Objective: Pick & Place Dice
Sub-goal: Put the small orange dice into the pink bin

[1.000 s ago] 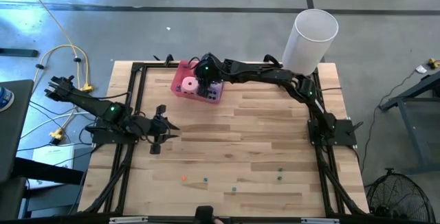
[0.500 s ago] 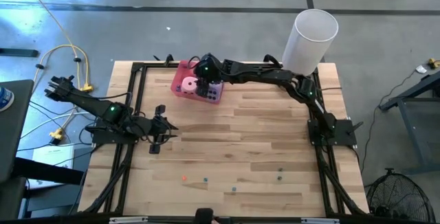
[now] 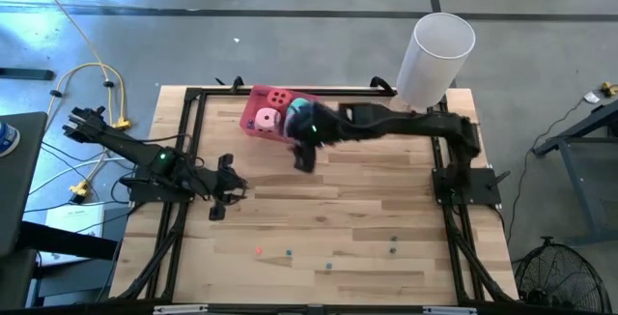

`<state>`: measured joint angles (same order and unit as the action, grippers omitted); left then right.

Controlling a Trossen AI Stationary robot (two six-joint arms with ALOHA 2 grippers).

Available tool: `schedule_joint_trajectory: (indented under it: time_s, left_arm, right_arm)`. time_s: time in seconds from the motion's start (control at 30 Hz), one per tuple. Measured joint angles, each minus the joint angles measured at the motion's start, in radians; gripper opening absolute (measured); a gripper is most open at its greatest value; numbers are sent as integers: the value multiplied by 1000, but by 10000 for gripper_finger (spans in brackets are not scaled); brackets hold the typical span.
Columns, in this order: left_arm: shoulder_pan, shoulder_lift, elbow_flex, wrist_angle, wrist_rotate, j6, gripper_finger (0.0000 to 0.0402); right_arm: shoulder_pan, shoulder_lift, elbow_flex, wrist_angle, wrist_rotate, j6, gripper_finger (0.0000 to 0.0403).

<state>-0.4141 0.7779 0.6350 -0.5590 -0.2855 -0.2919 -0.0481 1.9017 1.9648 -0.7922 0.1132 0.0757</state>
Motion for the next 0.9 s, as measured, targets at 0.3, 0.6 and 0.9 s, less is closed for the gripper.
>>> schedule_joint_trajectory:
  time_s: [0.3,0.6,0.9]
  left_arm:
    - [-114,101,-134,175,28,72,116]
    - [-314,291,-215,499,19,-73,116]
    - [-474,534,-215,700,-114,-137,116]
  right_arm:
    - [289,1,-1,-95,18,238,182]
    - [553,143,-1,172,86,237,152]
    - [678,300,-3,396,102,143,141]
